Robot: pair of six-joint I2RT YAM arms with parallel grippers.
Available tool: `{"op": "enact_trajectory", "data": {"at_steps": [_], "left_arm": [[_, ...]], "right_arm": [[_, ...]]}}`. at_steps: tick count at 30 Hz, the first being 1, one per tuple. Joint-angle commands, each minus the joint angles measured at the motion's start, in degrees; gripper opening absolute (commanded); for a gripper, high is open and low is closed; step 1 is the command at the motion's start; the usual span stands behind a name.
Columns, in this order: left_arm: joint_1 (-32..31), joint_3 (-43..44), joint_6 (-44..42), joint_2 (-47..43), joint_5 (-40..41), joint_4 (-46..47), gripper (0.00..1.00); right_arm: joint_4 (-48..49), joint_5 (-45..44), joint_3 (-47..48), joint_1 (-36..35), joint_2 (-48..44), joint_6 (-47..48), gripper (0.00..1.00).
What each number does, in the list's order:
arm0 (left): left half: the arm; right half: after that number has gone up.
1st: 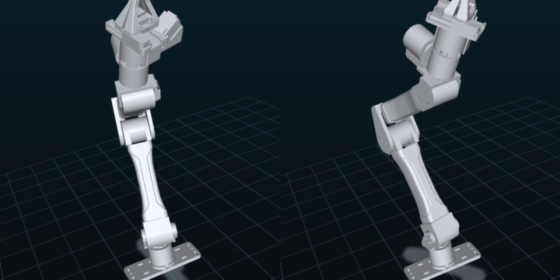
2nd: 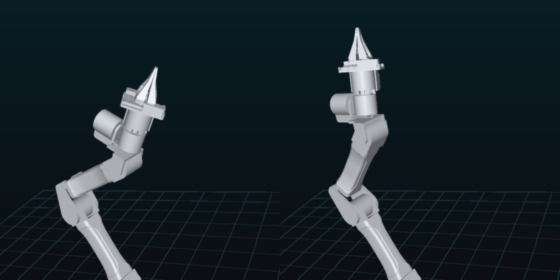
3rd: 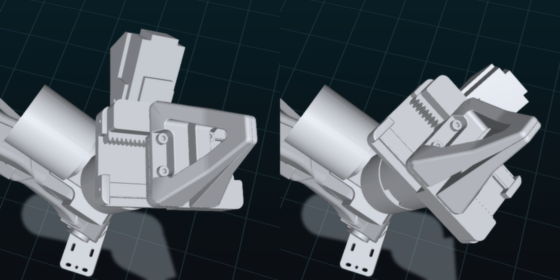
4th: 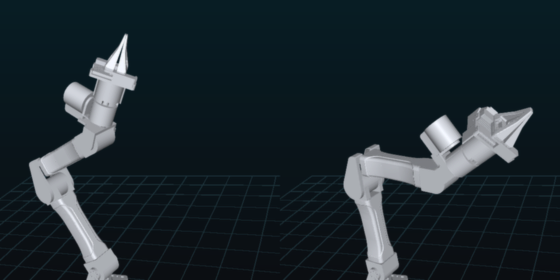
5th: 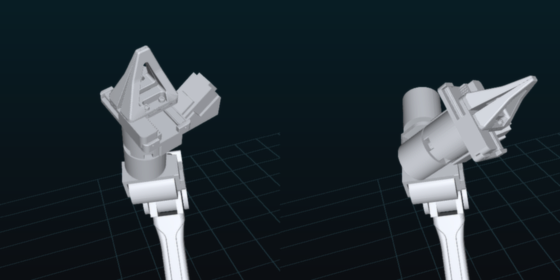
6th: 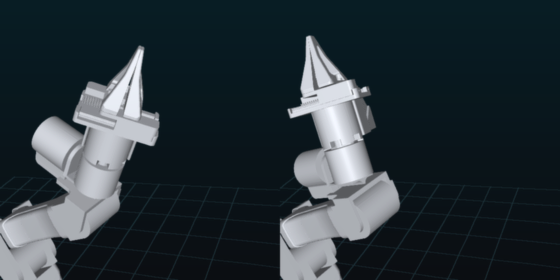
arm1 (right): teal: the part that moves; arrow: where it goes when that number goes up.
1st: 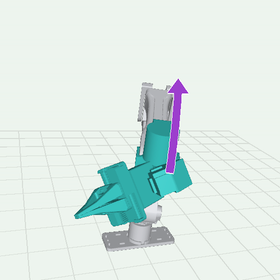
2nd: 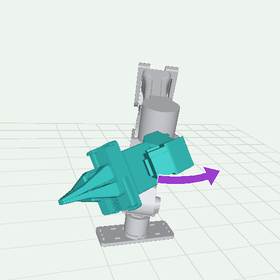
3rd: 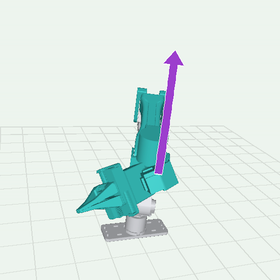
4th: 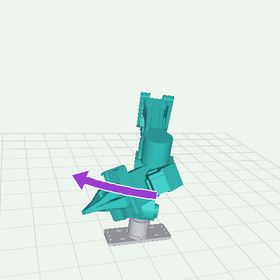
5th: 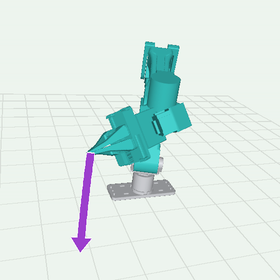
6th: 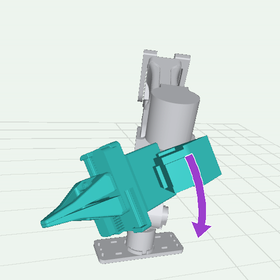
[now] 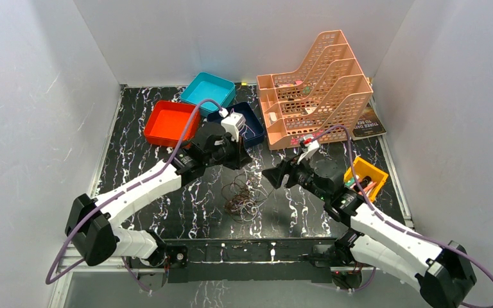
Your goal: Untangle the cables
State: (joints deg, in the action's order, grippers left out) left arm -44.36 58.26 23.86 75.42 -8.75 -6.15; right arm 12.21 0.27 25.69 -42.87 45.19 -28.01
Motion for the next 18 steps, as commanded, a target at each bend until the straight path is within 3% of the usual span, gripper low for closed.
{"op": "enact_trajectory", "data": {"at_steps": [1,10,18], "left_arm": [[0.3,4.2,-0.8,-3.5,-1.0,-2.1,0.0],[0.3,8.5,-0.7,-4.6,-1.4,-3.9,0.0],[0.3,12.1,-0.6,-5.2,-2.1,-4.4,0.0]], "right_arm": [[10.8,2.5,3.1,-0.2,4.3,3.2,0.78],[20.2,4.8,4.8,-0.1,12.1,3.1,0.79],[22.7,8.7,7.5,-0.2,18.7,0.7,0.8]]}}
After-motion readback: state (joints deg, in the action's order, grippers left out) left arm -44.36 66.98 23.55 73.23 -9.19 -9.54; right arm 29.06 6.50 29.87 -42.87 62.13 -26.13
